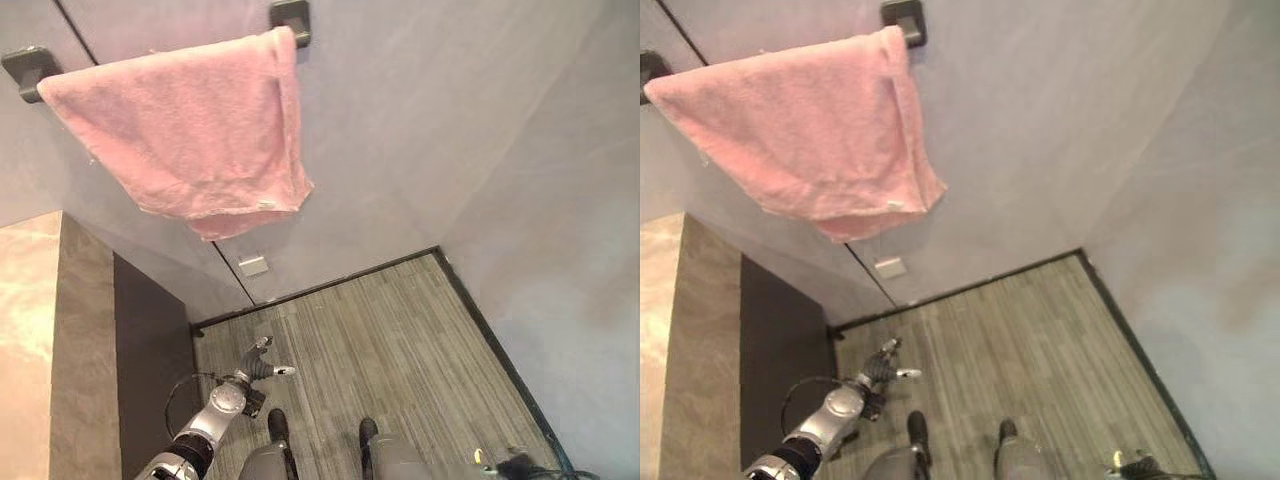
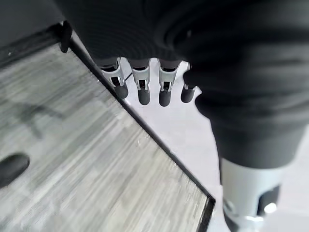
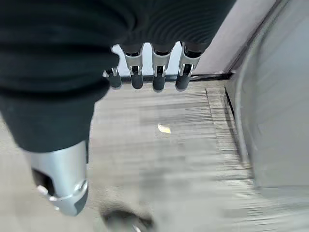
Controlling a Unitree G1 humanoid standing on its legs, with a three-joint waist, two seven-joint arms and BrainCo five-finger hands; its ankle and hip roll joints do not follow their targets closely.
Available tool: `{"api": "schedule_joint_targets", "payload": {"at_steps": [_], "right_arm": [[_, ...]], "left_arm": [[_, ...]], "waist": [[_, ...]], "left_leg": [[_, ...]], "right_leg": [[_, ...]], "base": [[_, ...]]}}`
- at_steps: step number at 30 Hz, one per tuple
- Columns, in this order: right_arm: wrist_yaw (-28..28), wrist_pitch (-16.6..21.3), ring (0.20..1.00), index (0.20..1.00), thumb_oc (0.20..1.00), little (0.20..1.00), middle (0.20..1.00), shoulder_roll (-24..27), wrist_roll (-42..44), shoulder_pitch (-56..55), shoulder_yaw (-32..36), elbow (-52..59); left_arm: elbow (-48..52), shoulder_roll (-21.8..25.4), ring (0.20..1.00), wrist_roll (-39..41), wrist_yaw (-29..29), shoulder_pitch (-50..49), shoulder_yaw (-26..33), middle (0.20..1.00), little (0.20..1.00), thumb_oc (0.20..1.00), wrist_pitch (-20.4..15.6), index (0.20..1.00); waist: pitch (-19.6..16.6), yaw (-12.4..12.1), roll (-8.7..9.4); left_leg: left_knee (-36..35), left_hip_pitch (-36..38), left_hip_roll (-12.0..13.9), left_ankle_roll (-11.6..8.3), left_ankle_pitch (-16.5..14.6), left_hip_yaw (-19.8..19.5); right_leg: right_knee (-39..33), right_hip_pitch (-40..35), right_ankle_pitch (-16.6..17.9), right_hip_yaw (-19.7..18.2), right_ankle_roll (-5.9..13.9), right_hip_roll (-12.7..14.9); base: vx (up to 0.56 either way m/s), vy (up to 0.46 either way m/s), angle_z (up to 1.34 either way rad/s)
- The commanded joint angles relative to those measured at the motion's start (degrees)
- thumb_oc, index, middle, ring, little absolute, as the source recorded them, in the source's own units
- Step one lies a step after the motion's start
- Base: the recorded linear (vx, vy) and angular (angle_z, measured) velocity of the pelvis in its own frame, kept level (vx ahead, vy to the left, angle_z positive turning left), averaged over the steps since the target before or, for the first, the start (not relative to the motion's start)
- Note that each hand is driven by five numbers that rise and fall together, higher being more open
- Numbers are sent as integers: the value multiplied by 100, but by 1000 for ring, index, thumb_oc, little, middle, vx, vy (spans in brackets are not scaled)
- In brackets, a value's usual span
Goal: Put brush and paste in cup on sink, flatten towel.
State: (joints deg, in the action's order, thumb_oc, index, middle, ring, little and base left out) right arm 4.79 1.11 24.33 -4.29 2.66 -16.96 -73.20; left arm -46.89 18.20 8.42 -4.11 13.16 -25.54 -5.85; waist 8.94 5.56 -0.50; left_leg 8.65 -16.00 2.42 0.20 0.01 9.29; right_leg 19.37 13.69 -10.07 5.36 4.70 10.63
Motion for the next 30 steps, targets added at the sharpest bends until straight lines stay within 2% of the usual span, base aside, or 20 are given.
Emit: {"api": "schedule_joint_targets", "payload": {"at_steps": [1,7,8,9,10,11,12,13,14,15,16,17,18,19,21,22,23,27,28,30], "right_arm": [[13,11,1000,1000,1000,1000,1000,-134,-161,116,141,111],[13,11,1000,1000,1000,1000,1000,-134,-161,116,141,111],[37,71,1000,1000,1000,1000,1000,-208,-198,189,41,474],[43,80,1000,1000,1000,1000,1000,-227,-175,187,28,473],[43,80,1000,1000,1000,1000,1000,-227,-175,186,28,473],[46,125,1000,1000,1000,1000,1000,-254,-114,190,-3,512],[46,125,1000,1000,1000,1000,1000,-255,-114,192,-3,512],[27,190,1000,1000,1000,1000,1000,-281,-45,106,-72,675],[27,188,1000,1000,1000,1000,1000,-280,-45,104,-73,677],[12,268,1000,1000,1000,1000,1000,-280,77,-1,-112,880],[5,305,1000,1000,1000,1000,1000,-286,133,-25,-132,916],[5,305,1000,1000,1000,1000,1000,-286,134,-23,-133,915],[12,339,1000,1000,1000,1000,1000,-286,193,-53,-151,1023],[39,371,1000,1000,1000,1000,1000,-294,228,-37,-205,1067],[69,359,1000,1000,1000,1000,1000,-304,165,46,-264,1080],[69,359,1000,1000,1000,1000,1000,-302,165,47,-264,1080],[71,335,1000,1000,1000,1000,1000,-314,117,54,-275,1051],[23,326,1000,1000,1000,1000,1000,-309,78,-11,-251,1063],[10,326,1000,1000,1000,1000,1000,-294,99,-29,-259,997],[2,322,1000,1000,1000,1000,1000,-295,60,-16,-295,916]], "left_arm": [[360,416,1000,-65,-101,-203,377,1000,1000,1000,-169,1000],[361,416,1000,-65,-101,-203,377,1000,1000,1000,-169,1000],[54,396,1000,-155,-137,-573,614,1000,1000,1000,-139,1000],[78,385,1000,-157,-131,-619,637,1000,1000,1000,-135,1000],[79,385,1000,-157,-131,-620,638,1000,1000,1000,-135,1000],[62,365,1000,-164,-128,-652,668,1000,1000,1000,-123,1000],[62,366,1000,-165,-128,-651,669,1000,1000,1000,-123,1000],[57,366,1000,-171,-111,-732,699,1000,1000,1000,-125,1000],[58,366,1000,-171,-111,-735,700,1000,1000,1000,-125,1000],[15,362,1000,-198,-86,-763,691,1000,1000,1000,-113,1000],[5,366,1000,-223,-69,-771,683,1000,1000,1000,-122,1000],[4,366,1000,-223,-69,-770,684,1000,1000,1000,-122,1000],[1,378,1000,-234,-66,-762,677,1000,1000,1000,-119,1000],[-47,380,1000,-243,-89,-695,671,1000,1000,1000,-142,1000],[-163,346,1000,-229,-158,-594,690,1000,1000,1000,-158,1000],[-165,342,1000,-229,-159,-593,690,1000,1000,1000,-159,1000],[-205,319,1000,-207,-188,-541,698,1000,1000,1000,-169,1000],[-241,293,1000,-267,-157,-511,651,1000,1000,1000,-175,1000],[-373,226,1000,-318,-153,-458,579,1000,1000,1000,-171,1000],[-534,198,1000,-348,-186,-440,589,1000,1000,1000,-159,1000]], "waist": [[-6,-150,247],[-5,-147,247],[-194,-158,345],[-212,-134,328],[-211,-137,329],[-270,-97,283],[-284,-99,288],[-312,-66,238],[-322,-73,242],[-276,17,188],[-235,65,175],[-247,60,173],[-215,107,173],[-138,170,233],[-31,229,282],[-18,240,270],[8,317,315],[46,431,387],[-37,474,429],[-111,474,426]], "left_leg": [[952,-548,141,-134,-322,56],[952,-548,140,-133,-321,54],[741,-189,-131,66,-543,221],[651,-99,-152,99,-520,214],[648,-95,-151,99,-520,217],[309,113,-229,158,-441,180],[291,105,-234,159,-423,185],[-107,366,-302,181,-320,165],[-139,371,-305,179,-297,174],[-388,593,-309,178,-222,104],[-508,681,-318,168,-178,82],[-513,667,-314,166,-167,87],[-589,723,-318,156,-141,79],[-707,844,-364,146,-133,79],[-710,1095,-352,126,-247,54],[-704,1109,-343,124,-259,40],[-690,1296,-403,95,-372,-61],[-598,1565,-464,33,-589,-290],[-535,1613,-486,6,-655,-433],[-565,1663,-455,-13,-658,-480]], "right_leg": [[-1344,-624,2236,132,636,1306],[-1346,-628,2237,136,636,1306],[-1432,-735,3276,455,874,1592],[-1387,-775,3118,330,842,1476],[-1384,-773,3117,326,841,1476],[-1096,-705,2564,-92,695,963],[-1094,-683,2569,-99,694,967],[-797,-576,2126,-254,573,466],[-786,-556,2125,-266,570,467],[-499,-336,1555,-529,407,-128],[-398,-171,1323,-625,361,-403],[-402,-154,1334,-630,358,-407],[-450,-27,1186,-722,314,-636],[-685,223,1246,-763,284,-833],[-1286,532,1582,-612,391,-668],[-1298,505,1582,-595,390,-673],[-1644,757,1854,-683,470,-615],[-1759,637,1959,-778,493,-586],[-1629,540,1917,-893,403,-695],[-1626,457,1890,-844,366,-736]], "base": [[65,155,-14],[62,109,-11],[350,550,12],[350,549,-18],[124,175,-33],[82,123,-71],[175,221,-39],[90,96,-19],[175,163,27],[113,99,25],[111,99,18],[57,54,-34],[95,27,-14],[208,-12,-22],[224,-68,6],[283,-91,21],[210,-59,17],[282,-135,23],[184,-169,72],[208,-176,66]]}}
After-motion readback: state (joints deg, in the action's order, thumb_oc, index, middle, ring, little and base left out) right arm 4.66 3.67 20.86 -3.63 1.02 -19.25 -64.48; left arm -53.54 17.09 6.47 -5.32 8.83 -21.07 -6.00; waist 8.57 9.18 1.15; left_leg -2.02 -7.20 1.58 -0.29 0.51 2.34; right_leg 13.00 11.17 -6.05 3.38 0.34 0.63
